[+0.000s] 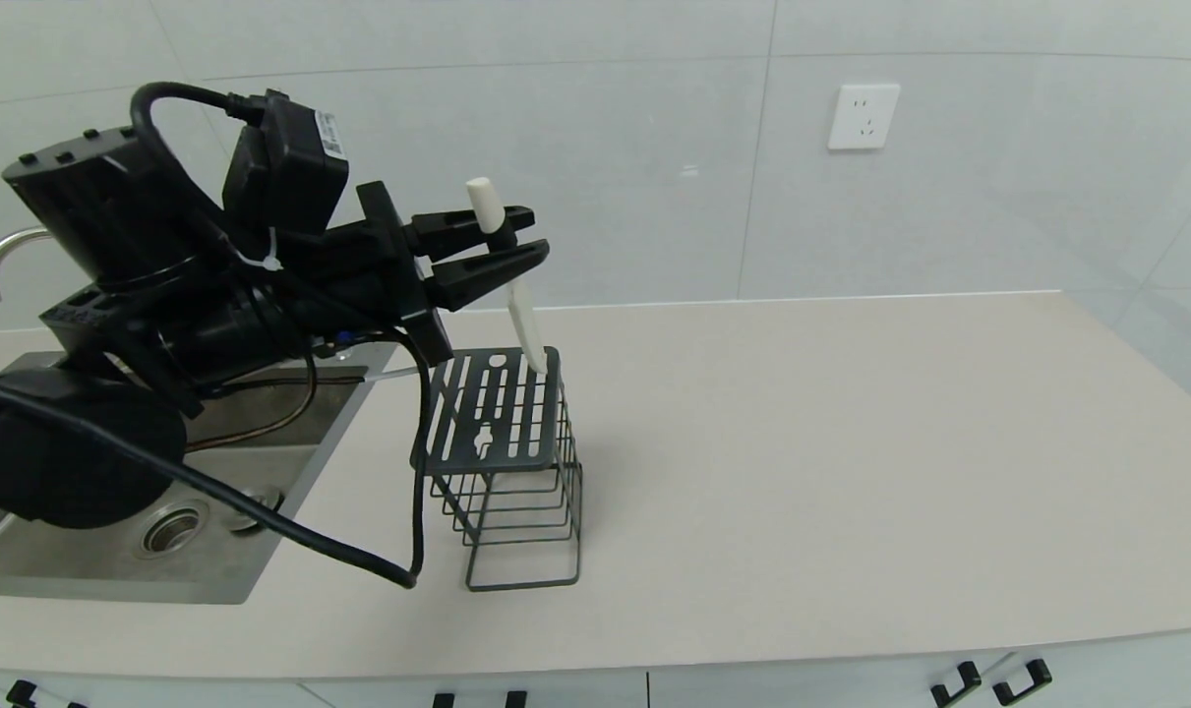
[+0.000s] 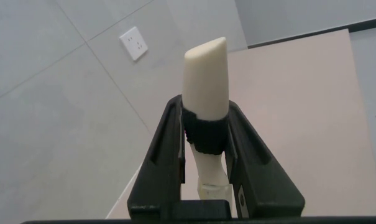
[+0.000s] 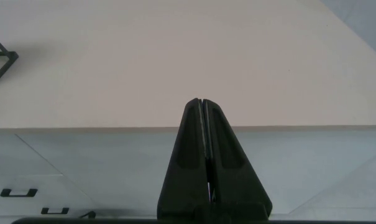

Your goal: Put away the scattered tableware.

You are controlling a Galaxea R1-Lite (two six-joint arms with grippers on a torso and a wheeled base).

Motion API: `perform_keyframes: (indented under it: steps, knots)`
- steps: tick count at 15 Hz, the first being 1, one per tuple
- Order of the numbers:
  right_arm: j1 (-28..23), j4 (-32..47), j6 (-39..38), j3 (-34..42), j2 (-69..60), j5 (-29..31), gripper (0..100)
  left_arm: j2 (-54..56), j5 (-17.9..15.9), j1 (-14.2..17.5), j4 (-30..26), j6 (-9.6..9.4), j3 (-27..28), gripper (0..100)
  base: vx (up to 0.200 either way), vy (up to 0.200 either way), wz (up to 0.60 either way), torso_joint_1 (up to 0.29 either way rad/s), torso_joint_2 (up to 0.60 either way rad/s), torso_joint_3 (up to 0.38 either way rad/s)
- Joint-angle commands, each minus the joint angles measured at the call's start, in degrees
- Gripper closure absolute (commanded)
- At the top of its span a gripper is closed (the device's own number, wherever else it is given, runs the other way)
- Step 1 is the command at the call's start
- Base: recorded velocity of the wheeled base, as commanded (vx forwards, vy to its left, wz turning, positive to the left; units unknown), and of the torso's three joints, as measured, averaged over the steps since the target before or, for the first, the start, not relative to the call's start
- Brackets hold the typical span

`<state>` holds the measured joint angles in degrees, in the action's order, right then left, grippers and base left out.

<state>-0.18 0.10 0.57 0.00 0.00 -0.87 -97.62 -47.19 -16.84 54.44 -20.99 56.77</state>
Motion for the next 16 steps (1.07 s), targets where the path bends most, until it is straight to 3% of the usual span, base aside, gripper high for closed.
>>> perform_keyframes:
  steps: [1,16]
  knots:
    - [0.0,0.0,0.0,0.0,0.1,0.0,100,-0.4,0.0,0.0,0.0,-0.01,0.0,100,0.000,0.000,0.00,0.000,0.00,0.000]
    - [0.0,0.0,0.0,0.0,0.1,0.0,100,-0.6,0.1,0.2,0.1,-0.01,-1.3,100,0.000,0.000,0.00,0.000,0.00,0.000]
